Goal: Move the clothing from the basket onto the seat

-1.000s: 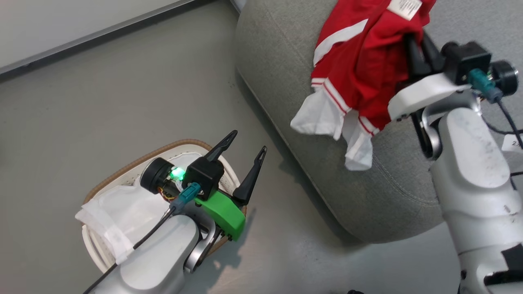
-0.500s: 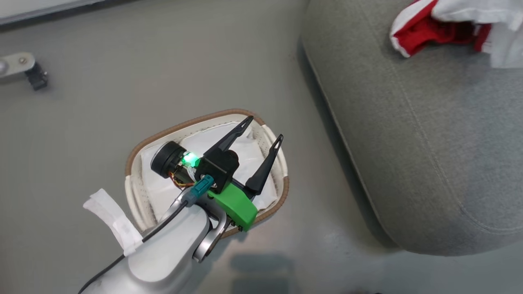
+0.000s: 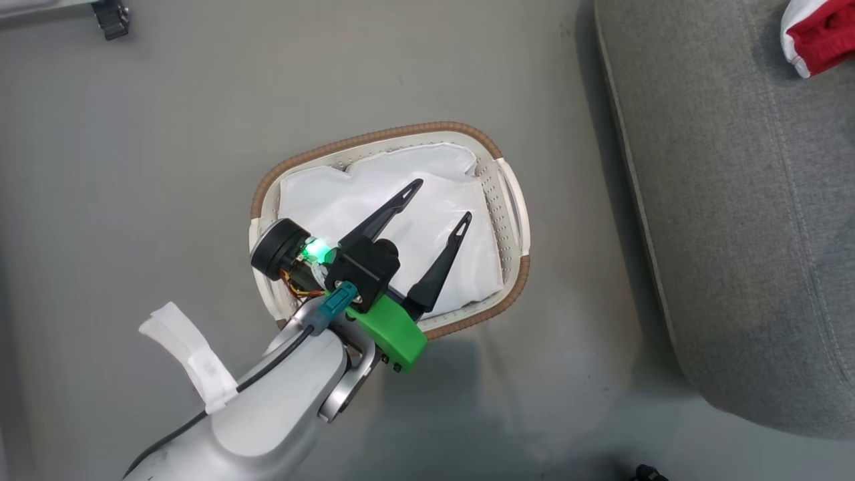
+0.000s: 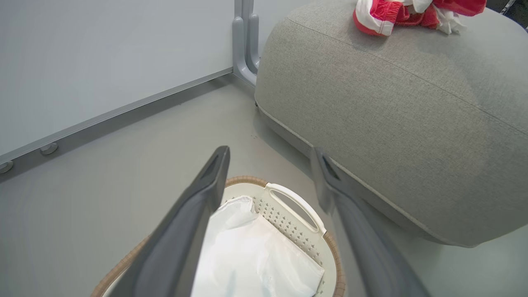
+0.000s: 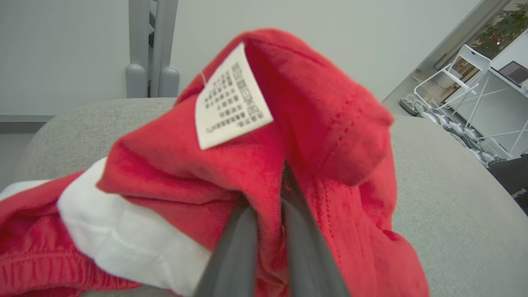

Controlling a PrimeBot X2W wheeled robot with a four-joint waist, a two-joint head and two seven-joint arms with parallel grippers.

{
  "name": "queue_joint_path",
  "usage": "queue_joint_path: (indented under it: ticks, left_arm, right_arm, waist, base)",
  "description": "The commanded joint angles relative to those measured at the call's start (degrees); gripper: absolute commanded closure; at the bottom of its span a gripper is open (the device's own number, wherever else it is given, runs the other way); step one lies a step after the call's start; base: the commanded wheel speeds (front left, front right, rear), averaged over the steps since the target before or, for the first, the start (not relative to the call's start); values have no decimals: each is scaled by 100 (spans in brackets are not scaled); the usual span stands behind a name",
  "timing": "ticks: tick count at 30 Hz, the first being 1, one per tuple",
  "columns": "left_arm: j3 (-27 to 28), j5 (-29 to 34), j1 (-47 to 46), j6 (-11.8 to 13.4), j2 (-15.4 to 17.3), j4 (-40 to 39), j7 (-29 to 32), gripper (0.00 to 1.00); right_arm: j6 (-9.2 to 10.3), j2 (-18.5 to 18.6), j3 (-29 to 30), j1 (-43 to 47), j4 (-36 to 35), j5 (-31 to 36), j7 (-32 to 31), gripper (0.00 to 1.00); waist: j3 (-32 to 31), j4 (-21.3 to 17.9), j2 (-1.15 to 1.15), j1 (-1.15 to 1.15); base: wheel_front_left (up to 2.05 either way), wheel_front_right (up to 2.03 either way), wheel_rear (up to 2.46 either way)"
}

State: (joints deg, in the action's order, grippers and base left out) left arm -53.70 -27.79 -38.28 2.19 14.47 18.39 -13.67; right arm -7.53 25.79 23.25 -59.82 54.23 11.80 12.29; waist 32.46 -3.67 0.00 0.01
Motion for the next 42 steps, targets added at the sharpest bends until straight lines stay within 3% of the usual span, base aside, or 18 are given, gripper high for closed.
queue_joint_path:
  ticks: [1, 12, 19, 26, 32, 42]
  left_arm:
    - [9, 6, 13, 46, 46, -18, -17, 0]
    - [79, -107, 179, 157, 93, 3, -57, 0]
    - [220, -233, 300, 202, 86, 15, -110, 0]
    - [499, -310, 569, 238, 58, 46, -158, 0]
    - [1170, -251, 1000, 352, -85, -185, -153, 0]
    - [2409, 145, 1971, 398, -300, -442, -148, 0]
  right_arm:
    - [8, -46, 70, 31, 13, 91, 80, 0]
    - [8, -575, 22, 376, -256, 345, 289, 0]
    - [8, -952, -486, 1032, -897, 116, 296, 0]
    - [8, -1098, -1092, 1474, -1368, -228, 297, 0]
    - [8, -1259, -1268, 1770, -1869, -584, 297, 0]
    - [8, -1882, -1559, 2676, -2799, -748, 298, 0]
  waist:
    - [54, 30, 0, -1]
    - [-209, -377, 0, -1]
    - [-568, -590, 0, -1]
    - [-1016, -661, 0, -1]
    - [-1461, -525, 0, -1]
    - [-2044, -107, 0, -1]
  base:
    - [0, 0, 0]
    - [0, 0, 0]
    - [0, 0, 0]
    - [0, 0, 0]
    - [0, 0, 0]
    - [0, 0, 0]
